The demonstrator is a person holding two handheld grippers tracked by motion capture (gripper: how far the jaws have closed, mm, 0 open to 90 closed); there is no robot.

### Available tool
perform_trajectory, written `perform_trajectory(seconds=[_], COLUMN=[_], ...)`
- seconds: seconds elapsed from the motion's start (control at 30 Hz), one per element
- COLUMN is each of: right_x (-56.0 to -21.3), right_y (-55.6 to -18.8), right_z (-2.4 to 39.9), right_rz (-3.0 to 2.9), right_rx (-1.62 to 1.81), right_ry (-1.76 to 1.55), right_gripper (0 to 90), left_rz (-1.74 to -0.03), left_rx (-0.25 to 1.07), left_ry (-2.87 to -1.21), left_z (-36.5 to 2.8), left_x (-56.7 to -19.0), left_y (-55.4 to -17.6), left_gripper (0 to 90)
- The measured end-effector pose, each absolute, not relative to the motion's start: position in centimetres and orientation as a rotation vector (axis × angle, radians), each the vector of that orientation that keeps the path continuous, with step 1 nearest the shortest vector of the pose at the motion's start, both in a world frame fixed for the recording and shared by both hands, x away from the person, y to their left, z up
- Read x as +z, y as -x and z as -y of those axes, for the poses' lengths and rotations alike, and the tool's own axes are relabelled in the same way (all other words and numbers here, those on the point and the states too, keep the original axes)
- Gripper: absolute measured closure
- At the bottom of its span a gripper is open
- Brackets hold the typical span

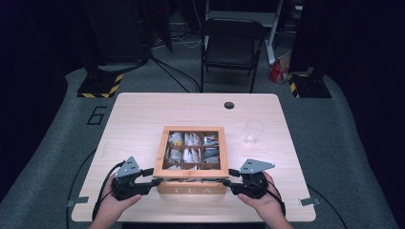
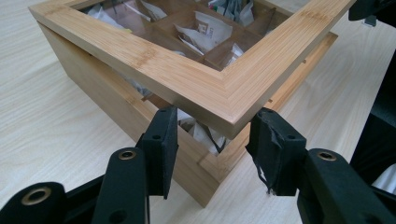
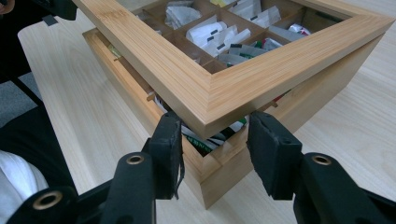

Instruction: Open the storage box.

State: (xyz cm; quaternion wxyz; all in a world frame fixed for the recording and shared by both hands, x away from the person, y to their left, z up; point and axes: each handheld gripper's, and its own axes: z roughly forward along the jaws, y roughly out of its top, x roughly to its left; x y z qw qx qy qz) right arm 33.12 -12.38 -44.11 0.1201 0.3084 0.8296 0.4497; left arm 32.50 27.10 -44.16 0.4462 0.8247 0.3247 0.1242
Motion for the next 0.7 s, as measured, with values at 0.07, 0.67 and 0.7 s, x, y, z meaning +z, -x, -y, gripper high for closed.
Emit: perform_trajectory(seconds=[0.07,0.67,0.7], right_x=[-43.9,-41.0,-41.0], right_y=[-33.2,-34.0,-34.0], right_z=[12.4,12.4,12.4], right_rz=[-2.421,-2.388,-2.388], right_rx=[1.316,1.294,1.294], right_ry=[-0.905,-0.864,-0.864], right_gripper=[54.8,52.8,52.8], left_rz=[-0.809,-0.749,-0.749], left_rx=[0.323,0.401,0.401], left_ry=[-2.038,-2.04,-2.04], left_z=[-27.1,-27.1,-27.1], left_x=[-43.8,-40.8,-40.8], left_y=[-32.6,-33.1,-33.1], left_gripper=[51.0,49.0,49.0])
